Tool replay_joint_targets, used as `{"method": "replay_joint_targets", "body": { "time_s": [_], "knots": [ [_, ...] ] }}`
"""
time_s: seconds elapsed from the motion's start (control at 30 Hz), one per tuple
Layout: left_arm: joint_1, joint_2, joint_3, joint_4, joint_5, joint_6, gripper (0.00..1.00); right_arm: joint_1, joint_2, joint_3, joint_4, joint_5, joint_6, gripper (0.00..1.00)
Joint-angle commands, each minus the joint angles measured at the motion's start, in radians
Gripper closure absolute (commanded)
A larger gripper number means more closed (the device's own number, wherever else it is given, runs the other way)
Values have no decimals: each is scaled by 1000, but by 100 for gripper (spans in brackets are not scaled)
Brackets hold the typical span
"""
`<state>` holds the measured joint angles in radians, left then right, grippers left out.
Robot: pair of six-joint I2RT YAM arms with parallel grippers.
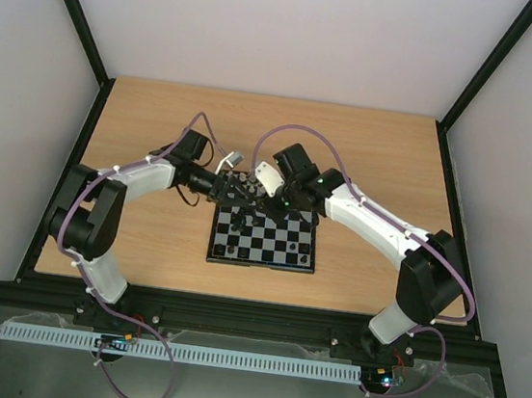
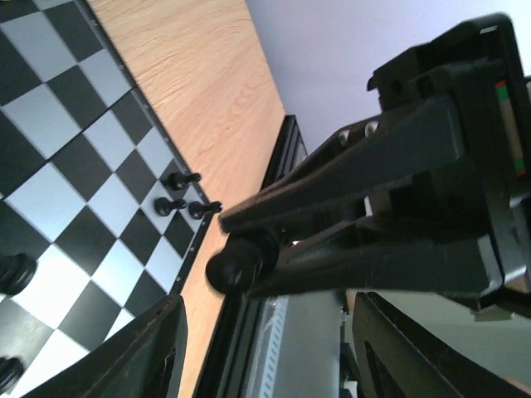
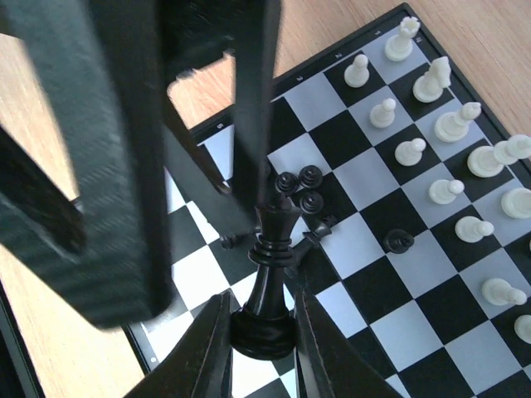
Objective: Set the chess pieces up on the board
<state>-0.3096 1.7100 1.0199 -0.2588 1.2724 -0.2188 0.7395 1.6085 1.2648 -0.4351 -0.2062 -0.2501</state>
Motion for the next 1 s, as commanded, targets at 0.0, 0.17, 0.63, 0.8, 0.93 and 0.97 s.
{"method": "replay_joint_targets", "body": {
  "time_s": [0.0, 0.17, 0.63, 0.8, 0.93, 0.97],
  "knots": [
    [-17, 40, 9, 146, 116, -142, 43, 15, -16, 14, -41, -28, -25, 88],
    [-39, 64, 23, 175, 128, -167, 53, 15, -22, 4, -39, -23, -26, 88],
    [-51, 88, 7, 242, 140, -230, 81, 17, -21, 1, -44, -40, -37, 88],
    [-51, 80, -1, 254, 138, -230, 86, 16, -33, -7, -42, -24, -33, 83],
    [-40, 44, 14, 172, 97, -156, 88, -17, -85, -12, -85, -25, -26, 56],
    [-37, 31, 32, 104, 74, -92, 89, -48, -108, -19, -101, -64, -22, 53]
  ]
}}
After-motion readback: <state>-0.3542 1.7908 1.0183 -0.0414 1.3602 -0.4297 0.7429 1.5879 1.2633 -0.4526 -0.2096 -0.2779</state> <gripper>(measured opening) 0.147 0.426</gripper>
